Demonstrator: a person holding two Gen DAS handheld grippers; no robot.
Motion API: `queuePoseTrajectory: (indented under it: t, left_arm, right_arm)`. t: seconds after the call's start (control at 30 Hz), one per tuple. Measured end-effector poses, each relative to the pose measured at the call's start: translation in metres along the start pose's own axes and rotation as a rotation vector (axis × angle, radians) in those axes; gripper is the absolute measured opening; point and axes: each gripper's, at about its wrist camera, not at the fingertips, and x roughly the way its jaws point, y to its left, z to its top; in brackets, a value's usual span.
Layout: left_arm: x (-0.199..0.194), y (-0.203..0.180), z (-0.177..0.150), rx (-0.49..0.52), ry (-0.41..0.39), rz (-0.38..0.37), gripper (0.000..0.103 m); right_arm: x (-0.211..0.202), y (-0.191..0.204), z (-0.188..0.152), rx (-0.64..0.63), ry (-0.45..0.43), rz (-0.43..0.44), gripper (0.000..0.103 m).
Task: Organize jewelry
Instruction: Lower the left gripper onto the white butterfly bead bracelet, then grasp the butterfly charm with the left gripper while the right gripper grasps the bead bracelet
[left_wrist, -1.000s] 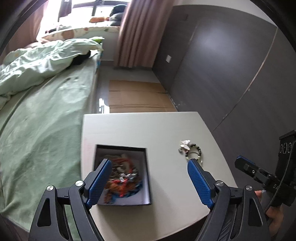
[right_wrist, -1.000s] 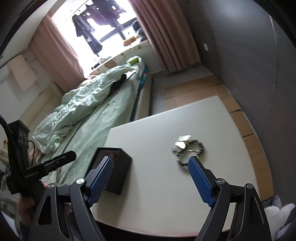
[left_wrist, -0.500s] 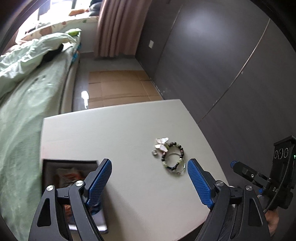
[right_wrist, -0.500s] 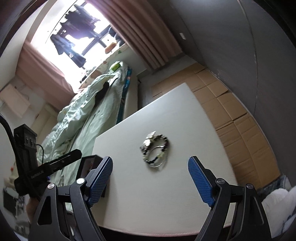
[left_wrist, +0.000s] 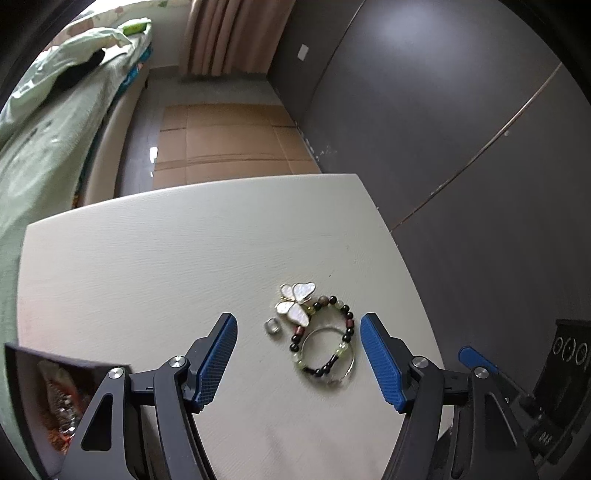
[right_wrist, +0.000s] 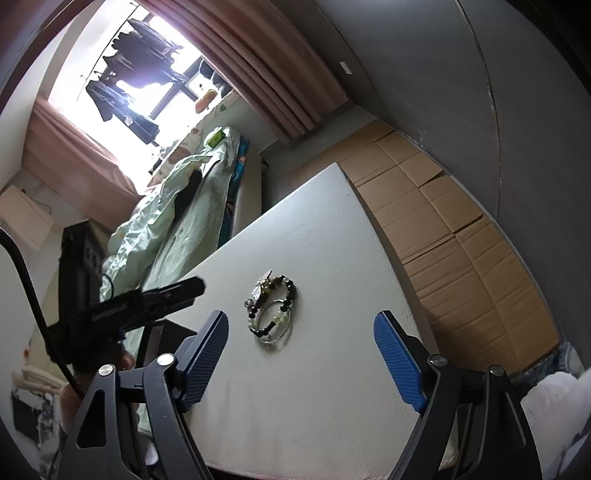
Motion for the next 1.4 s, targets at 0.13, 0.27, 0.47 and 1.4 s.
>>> queuePoseTrajectory:
  t: [0.13,0.27,0.47,1.4]
  left_arm:
    - [0.018,-0.006,0.006,0.001,0.025,0.013,0.07]
    - [0.036,-0.009,0.009,-0.004,0.054,0.036,0.063]
    - [0.055,-0.011,0.013,-0.03,0.078,0.071,0.06]
    - [0.055,-0.018,0.01,-0.017,0.077,0.227,0.02]
  right_arm:
    - [0.005,-0.002,0.001,-0.021,0.009,-0.004,0.07]
    - [0.012,-0.006,-0.001,-0.027,0.028,-0.008,0.068]
    - [0.016,-0.014,-0.004,-0.017,0.043,-0.016,0.068]
    - [0.032,-0.011,-0.014,-0.024,0.097,-0.007,0.068]
